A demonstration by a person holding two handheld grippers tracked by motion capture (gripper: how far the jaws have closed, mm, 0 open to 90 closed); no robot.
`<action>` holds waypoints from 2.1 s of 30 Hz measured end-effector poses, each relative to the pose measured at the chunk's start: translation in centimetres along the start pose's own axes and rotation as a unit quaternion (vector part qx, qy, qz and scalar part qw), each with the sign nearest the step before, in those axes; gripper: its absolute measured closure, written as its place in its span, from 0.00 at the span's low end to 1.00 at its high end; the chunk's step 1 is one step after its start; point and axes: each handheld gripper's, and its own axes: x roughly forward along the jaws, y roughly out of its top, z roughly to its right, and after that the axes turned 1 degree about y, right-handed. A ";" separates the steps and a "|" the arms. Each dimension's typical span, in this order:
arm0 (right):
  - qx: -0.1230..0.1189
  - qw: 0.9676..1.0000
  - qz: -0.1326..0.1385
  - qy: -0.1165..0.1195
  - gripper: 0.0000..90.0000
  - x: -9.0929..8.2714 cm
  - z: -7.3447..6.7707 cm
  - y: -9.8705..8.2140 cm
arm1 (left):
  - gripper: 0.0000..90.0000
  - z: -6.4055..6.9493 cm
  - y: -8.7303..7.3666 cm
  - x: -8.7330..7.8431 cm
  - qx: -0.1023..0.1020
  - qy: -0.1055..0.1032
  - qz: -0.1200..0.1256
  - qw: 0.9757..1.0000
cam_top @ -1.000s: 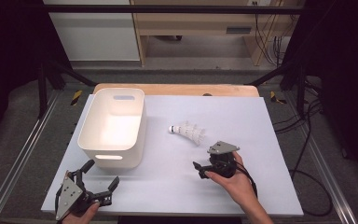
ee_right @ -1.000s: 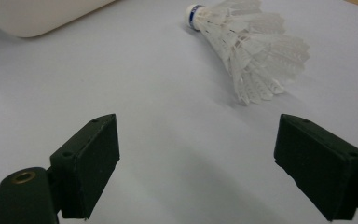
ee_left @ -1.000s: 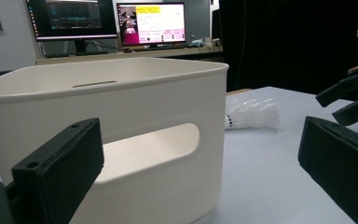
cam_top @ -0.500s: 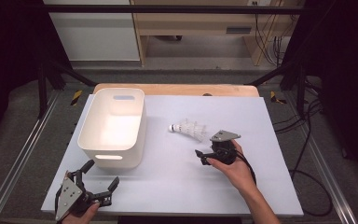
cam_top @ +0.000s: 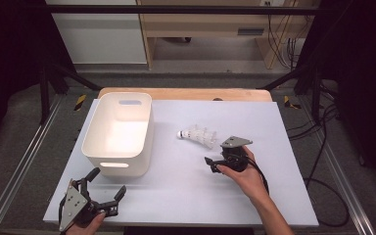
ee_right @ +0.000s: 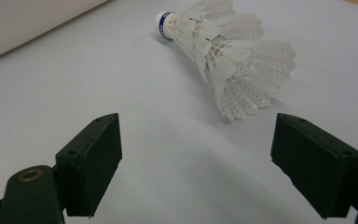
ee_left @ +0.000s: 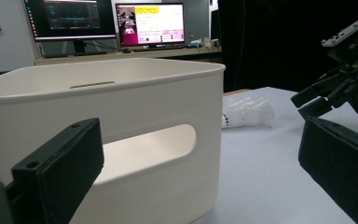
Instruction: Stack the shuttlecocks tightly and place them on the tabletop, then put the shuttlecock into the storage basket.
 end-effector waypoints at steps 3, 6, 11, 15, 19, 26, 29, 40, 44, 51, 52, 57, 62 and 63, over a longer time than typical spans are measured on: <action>0.000 1.000 0.000 -0.002 0.17 -0.1 0.1 0.0 | 0.00 0.0 0.0 0.0 -0.002 0.001 0.000 1.000; 0.003 1.000 -0.001 -0.003 0.15 -0.3 0.2 0.0 | 0.00 0.1 0.0 0.1 0.000 -0.001 0.000 1.000; 0.006 1.000 -0.005 -0.004 0.14 -0.2 0.2 0.0 | 0.00 0.0 0.0 0.0 -0.001 -0.001 0.000 1.000; 0.005 1.000 -0.010 -0.004 0.14 0.1 0.2 0.0 | 0.00 0.1 0.0 0.1 -0.001 -0.001 0.000 1.000; 0.008 1.000 -0.011 -0.006 0.14 0.6 0.3 0.0 | 0.00 0.0 0.0 0.0 0.000 -0.001 0.000 1.000; 0.011 1.000 -0.016 0.000 0.16 1.5 0.2 0.0 | 0.00 0.0 0.1 0.0 -0.001 -0.001 0.002 1.000; 0.015 1.000 -0.014 -0.002 0.18 1.6 0.2 0.3 | 0.00 0.0 0.0 0.0 -0.002 -0.002 0.002 1.000; 0.023 1.000 -0.009 -0.007 0.28 3.5 0.2 1.1 | 0.00 -0.1 0.0 0.0 -0.004 -0.001 0.003 1.000; 0.020 1.000 -0.006 -0.009 0.33 4.2 0.2 1.4 | 0.00 0.0 0.1 0.0 -0.003 -0.001 0.003 1.000; 0.018 1.000 -0.003 -0.003 0.43 5.4 0.4 1.8 | 0.00 -0.1 0.0 0.0 -0.004 -0.001 0.003 1.000; 0.014 1.000 -0.005 -0.001 0.44 5.5 0.4 1.9 | 0.00 -0.1 0.0 0.0 -0.005 0.000 0.003 1.000; 0.003 1.000 -0.004 0.007 0.49 6.1 0.2 2.5 | 0.00 -0.1 0.0 0.0 -0.005 0.000 0.003 1.000; -0.003 1.000 -0.007 0.009 0.53 6.7 0.3 2.8 | 0.00 -0.1 0.0 0.0 -0.005 -0.001 0.003 1.000; -0.004 1.000 -0.007 0.011 0.55 6.7 0.3 2.9 | 0.00 -0.1 0.0 0.0 -0.005 -0.001 0.003 1.000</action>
